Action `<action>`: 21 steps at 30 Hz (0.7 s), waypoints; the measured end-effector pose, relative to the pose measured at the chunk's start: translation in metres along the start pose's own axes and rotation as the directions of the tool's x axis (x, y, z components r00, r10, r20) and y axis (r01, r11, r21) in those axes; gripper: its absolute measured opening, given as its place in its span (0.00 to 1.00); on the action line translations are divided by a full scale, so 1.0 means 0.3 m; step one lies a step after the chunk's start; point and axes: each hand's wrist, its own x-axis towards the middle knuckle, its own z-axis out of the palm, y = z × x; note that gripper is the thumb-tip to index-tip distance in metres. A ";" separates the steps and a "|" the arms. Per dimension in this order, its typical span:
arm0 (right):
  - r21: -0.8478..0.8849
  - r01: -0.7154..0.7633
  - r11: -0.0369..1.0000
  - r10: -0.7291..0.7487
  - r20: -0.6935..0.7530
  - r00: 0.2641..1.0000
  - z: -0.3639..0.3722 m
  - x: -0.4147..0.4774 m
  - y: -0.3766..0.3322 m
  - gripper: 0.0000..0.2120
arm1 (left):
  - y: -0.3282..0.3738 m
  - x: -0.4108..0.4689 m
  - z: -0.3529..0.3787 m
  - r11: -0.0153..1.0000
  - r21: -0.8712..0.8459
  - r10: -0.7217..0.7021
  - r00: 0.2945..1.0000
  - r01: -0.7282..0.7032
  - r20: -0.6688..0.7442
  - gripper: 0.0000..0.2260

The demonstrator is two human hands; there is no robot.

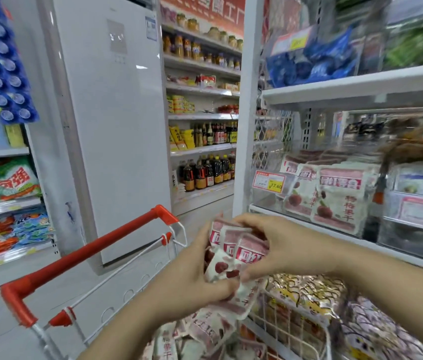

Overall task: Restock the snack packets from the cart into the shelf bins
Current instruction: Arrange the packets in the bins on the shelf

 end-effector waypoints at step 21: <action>-0.806 -0.212 0.553 -0.306 -0.433 0.848 -0.542 0.136 0.210 0.34 | 0.137 0.846 0.012 0.658 0.719 0.454 0.880 -0.222 -0.143 0.34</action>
